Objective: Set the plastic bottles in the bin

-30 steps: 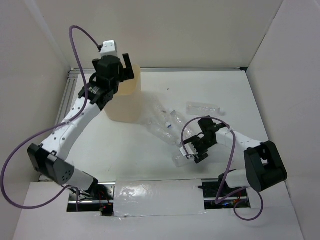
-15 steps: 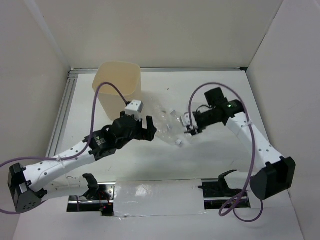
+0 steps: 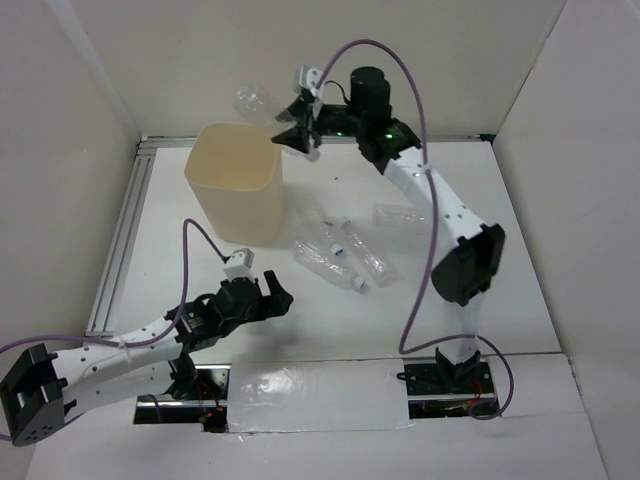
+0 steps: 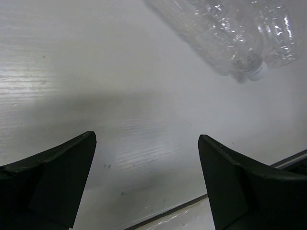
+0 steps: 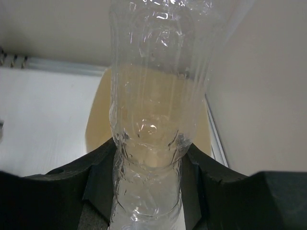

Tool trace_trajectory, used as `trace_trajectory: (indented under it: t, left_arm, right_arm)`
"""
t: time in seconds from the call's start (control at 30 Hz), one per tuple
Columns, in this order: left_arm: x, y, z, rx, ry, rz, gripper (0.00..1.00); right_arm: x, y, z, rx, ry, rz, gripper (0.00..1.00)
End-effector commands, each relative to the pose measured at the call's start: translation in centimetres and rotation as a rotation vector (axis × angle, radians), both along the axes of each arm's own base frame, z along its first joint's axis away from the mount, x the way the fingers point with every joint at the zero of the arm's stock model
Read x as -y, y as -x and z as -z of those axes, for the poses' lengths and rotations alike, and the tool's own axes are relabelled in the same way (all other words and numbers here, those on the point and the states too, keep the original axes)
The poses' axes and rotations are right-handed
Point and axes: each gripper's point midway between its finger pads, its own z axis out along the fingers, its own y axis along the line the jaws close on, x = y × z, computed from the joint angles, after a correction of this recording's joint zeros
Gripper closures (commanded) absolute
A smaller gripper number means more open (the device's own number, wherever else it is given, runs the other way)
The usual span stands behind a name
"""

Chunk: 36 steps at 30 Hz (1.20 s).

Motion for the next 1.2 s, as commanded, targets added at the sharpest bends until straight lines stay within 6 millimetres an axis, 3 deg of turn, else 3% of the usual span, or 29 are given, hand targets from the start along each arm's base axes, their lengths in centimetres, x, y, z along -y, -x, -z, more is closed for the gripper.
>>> trace_trajectory:
  t: [0.0, 0.03, 0.1, 0.13, 0.17, 0.2, 0.23, 0.3, 0.33, 0.4, 0.47, 0.5, 0.53, 0.67, 0.8, 0.83, 0.87, 0.93, 0.97, 1.0, 1.03, 1.07, 1.1, 1.13, 1.17]
  left_arm:
    - [2.8, -0.9, -3.2, 0.051, 0.173, 0.004, 0.00]
    - [3.0, -1.0, -3.1, 0.047, 0.169, 0.004, 0.00]
    - [3.4, -1.1, -3.9, 0.065, 0.186, 0.008, 0.00]
    - [3.6, -1.2, -3.9, 0.066, 0.187, 0.008, 0.00]
    - [3.7, -1.4, -4.2, 0.075, 0.199, 0.009, 0.00]
    - [4.0, -1.7, -4.9, 0.092, 0.229, -0.004, 0.00]
    - [4.2, -1.9, -5.0, 0.096, 0.235, -0.004, 0.00]
    - [4.4, -2.7, -5.7, 0.104, 0.265, -0.051, 0.00]
    - [4.4, -3.2, -5.1, 0.093, 0.265, -0.088, 0.00]
    - [5.0, -3.8, -5.5, 0.082, 0.288, -0.115, 0.00]
    - [5.6, -4.7, -6.1, 0.068, 0.297, -0.161, 0.00]
    - [5.9, -5.1, -4.9, 0.022, 0.264, -0.194, 0.00]
    - [7.2, -6.0, -6.9, 0.024, 0.285, -0.200, 0.00]
    - [9.1, -6.8, -5.5, -0.059, 0.200, -0.203, 0.00]
    - [10.2, -6.9, -5.9, -0.041, 0.237, -0.176, 0.00]
    - [10.2, -6.9, -6.0, -0.046, 0.249, -0.184, 0.00]
    - [10.3, -7.1, -6.2, -0.053, 0.253, -0.203, 0.00]
    - [10.0, -7.7, -5.9, -0.071, 0.244, -0.241, 0.00]
    - [10.4, -8.1, -6.6, -0.082, 0.268, -0.271, 0.00]
    - [9.9, -8.1, -5.9, -0.113, 0.237, -0.298, 0.00]
    - [10.0, -8.2, -5.6, -0.139, 0.226, -0.319, 0.00]
    - [10.2, -8.3, -4.2, -0.174, 0.187, -0.341, 0.00]
    - [10.8, -9.1, -5.0, -0.189, 0.203, -0.358, 0.00]
    - [10.7, -9.0, -4.1, -0.218, 0.160, -0.372, 0.00]
    - [11.2, -9.1, -2.5, -0.252, 0.126, -0.378, 0.00]
  right_arm:
    - [-5.8, -0.4, -4.2, -0.064, -0.161, -0.071, 0.74]
    - [-6.3, 0.4, -7.6, -0.015, -0.207, -0.099, 0.74]
    - [-7.7, 0.0, -7.3, -0.095, -0.230, -0.128, 0.72]
    - [-9.3, -0.7, -5.4, -0.141, -0.228, -0.142, 0.71]
    - [-10.0, -0.3, -5.8, -0.137, -0.253, -0.161, 0.71]
    - [-10.7, -0.3, -4.8, -0.182, -0.249, -0.170, 0.69]
    - [-11.3, -0.9, -3.0, -0.209, -0.240, -0.167, 0.66]
    - [-11.9, -1.0, -1.5, -0.236, -0.226, -0.163, 0.60]
    - [-12.2, -1.4, 0.2, -0.274, -0.202, -0.155, 0.47]
    - [-12.3, -1.7, 1.3, -0.279, -0.177, -0.149, 0.31]
    - [-11.9, -2.3, 2.4, -0.308, -0.154, -0.121, 0.17]
    - [-11.6, -2.0, 1.5, -0.295, -0.162, -0.123, 0.12]
    - [-10.3, -2.9, 0.5, -0.279, -0.176, -0.091, 0.08]
    - [-8.1, -4.5, -1.2, -0.235, -0.208, -0.046, 0.07]
    - [-6.5, -5.3, -2.7, -0.241, -0.220, -0.017, 0.06]
    - [-5.7, -5.9, -3.0, -0.247, -0.222, 0.017, 0.06]
    - [-3.3, -6.6, -5.0, -0.196, -0.235, 0.075, 0.06]
    - [0.3, -9.2, -4.1, -0.245, -0.217, 0.245, 0.10]
    - [4.0, -11.1, -3.7, -0.263, -0.214, 0.339, 0.22]
    - [6.5, -11.1, -4.6, -0.281, -0.227, 0.404, 0.47]
    - [8.6, -12.0, -0.8, -0.393, -0.183, 0.479, 0.84]
    - [10.4, -12.0, 0.6, -0.423, -0.157, 0.500, 0.93]
    - [13.8, -11.7, 0.4, -0.424, -0.150, 0.544, 0.94]
    - [15.2, -11.1, 4.9, -0.527, -0.082, 0.571, 0.94]
    - [16.6, -10.6, 6.4, -0.539, -0.046, 0.583, 0.81]
